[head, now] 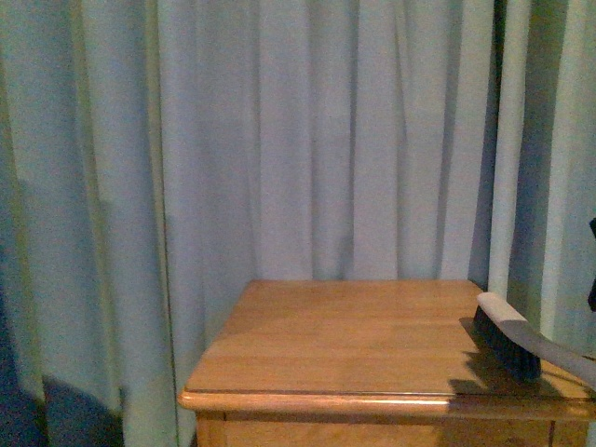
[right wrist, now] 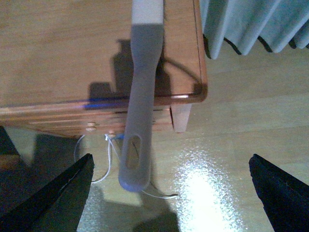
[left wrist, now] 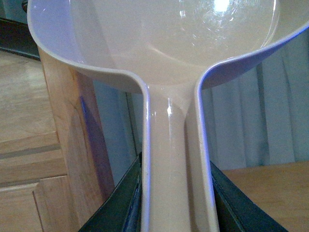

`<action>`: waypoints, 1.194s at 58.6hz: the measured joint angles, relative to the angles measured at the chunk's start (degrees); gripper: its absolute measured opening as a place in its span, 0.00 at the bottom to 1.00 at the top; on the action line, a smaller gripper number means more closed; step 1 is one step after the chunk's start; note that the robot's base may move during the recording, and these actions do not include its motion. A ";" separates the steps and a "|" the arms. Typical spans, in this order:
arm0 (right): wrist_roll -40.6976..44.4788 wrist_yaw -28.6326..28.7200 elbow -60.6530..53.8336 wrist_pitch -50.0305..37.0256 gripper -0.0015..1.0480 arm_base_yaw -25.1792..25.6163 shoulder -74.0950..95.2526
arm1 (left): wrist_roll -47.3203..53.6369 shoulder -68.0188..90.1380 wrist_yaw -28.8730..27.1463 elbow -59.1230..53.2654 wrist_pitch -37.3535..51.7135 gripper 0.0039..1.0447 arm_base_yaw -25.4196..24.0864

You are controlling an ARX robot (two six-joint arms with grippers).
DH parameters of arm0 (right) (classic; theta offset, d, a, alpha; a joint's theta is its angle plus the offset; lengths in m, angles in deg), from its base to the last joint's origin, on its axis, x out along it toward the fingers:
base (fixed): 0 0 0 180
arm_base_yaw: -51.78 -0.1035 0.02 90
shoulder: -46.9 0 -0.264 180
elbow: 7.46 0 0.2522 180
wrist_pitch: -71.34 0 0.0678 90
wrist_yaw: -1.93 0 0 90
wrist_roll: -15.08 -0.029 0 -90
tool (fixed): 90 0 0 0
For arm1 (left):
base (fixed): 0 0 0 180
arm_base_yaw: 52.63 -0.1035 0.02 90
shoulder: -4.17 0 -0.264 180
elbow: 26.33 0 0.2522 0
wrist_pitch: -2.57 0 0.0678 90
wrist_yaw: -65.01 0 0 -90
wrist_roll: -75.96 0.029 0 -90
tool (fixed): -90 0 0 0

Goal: Clean up trash

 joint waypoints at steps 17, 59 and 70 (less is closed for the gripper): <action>-5.68 -3.48 2.40 0.24 0.93 -2.34 9.38 | 0.00 0.02 0.00 0.02 0.00 0.27 0.00; -10.14 -5.22 11.52 -2.45 0.81 -3.54 22.08 | -0.02 0.00 0.02 0.00 0.00 0.27 0.00; -10.47 -5.03 11.63 -2.45 0.54 -3.56 22.45 | 0.00 0.00 0.02 0.00 0.00 0.27 0.00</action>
